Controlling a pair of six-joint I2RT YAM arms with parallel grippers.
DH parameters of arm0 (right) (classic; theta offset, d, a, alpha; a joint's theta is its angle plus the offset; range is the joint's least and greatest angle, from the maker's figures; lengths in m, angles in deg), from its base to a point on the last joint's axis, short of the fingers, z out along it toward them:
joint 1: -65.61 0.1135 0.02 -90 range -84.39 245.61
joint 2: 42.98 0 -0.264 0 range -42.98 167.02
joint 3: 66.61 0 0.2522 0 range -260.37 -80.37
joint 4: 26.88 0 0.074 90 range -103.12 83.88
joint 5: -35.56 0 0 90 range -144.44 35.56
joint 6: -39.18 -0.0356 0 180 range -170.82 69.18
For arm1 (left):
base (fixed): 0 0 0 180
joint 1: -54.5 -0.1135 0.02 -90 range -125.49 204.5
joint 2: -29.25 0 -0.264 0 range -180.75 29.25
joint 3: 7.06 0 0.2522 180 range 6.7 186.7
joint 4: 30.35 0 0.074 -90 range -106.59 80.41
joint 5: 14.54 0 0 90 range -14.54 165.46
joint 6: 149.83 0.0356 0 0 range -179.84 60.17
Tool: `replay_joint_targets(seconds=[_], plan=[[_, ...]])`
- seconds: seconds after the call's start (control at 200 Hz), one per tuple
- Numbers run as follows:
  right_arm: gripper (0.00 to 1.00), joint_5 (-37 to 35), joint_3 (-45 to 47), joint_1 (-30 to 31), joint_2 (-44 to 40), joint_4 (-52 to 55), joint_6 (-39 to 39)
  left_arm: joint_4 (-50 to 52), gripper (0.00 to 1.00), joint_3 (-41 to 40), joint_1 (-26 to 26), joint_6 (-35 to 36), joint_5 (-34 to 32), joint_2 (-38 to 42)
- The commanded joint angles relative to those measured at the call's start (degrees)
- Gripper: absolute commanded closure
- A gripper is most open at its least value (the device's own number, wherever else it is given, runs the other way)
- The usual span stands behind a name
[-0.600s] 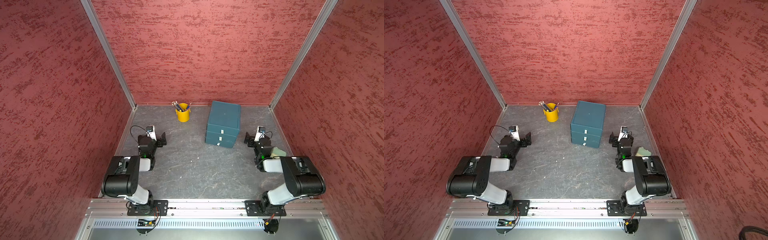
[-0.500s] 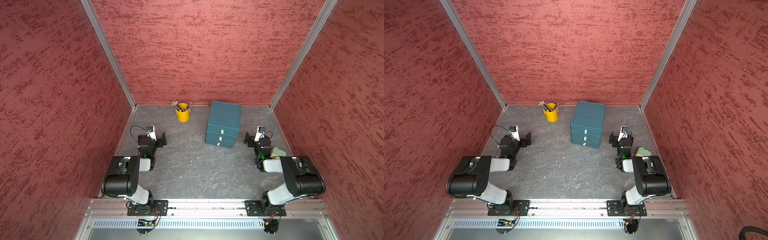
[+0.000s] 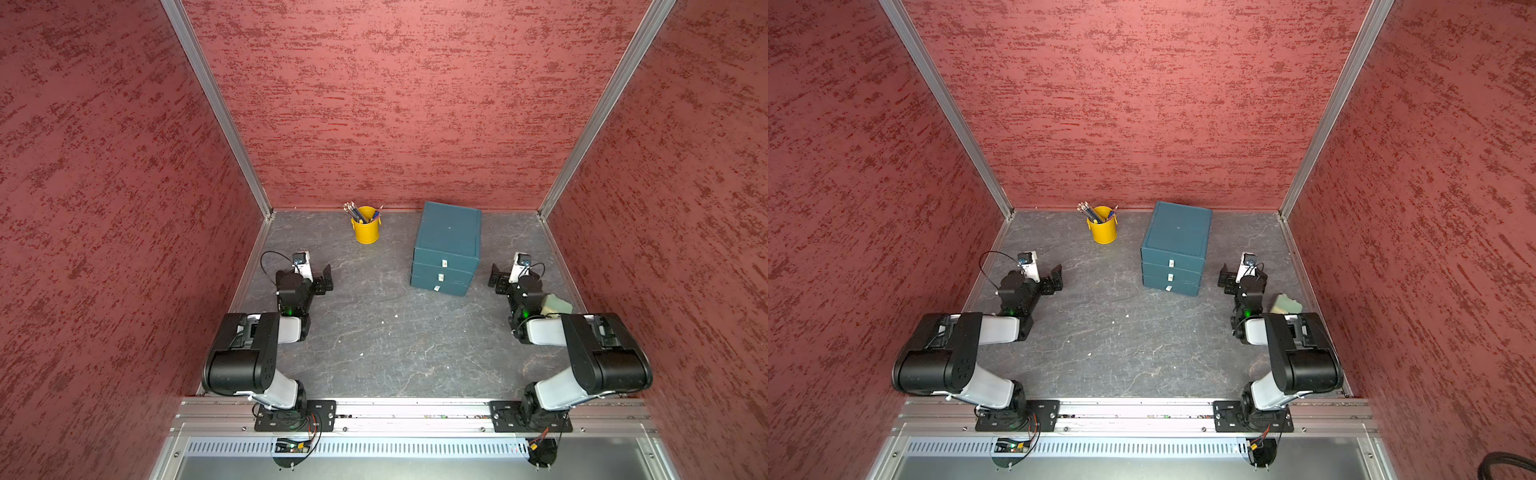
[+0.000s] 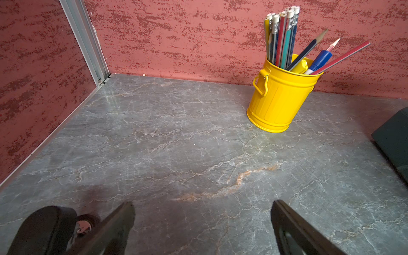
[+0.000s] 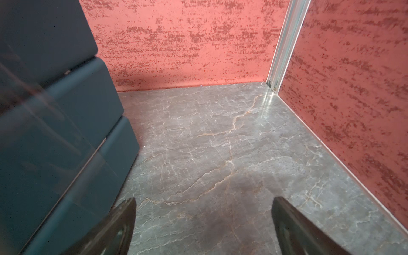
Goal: Take the seed bags out of the drawer
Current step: Move the storage box to the center of the board.
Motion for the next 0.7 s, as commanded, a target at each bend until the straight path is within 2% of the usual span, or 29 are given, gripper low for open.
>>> replay_joint_targets(seconds=[0.0,0.09,0.271,0.426,0.696], plan=[[0.01,-1.93,-4.39,2.6,-8.2,11.51,2.09,9.87,0.0,3.69,0.48,1.02,-0.89,7.65],[0.01,-4.22,-12.59,2.71,-12.69,29.66,-1.77,18.1,0.0,5.63,0.67,-0.04,0.9,13.4],[0.01,3.54,-27.88,2.75,-12.09,51.93,-7.22,37.76,0.0,12.38,2.38,-5.21,2.68,19.73],[0.01,11.21,-39.14,2.66,-9.73,62.09,-12.91,49.06,0.0,17.34,6.33,-7.29,3.41,21.28],[0.01,28.06,-53.34,1.04,0.18,68.92,-23.46,56.99,0.0,20.97,10.73,-9.85,9.14,23.53]])
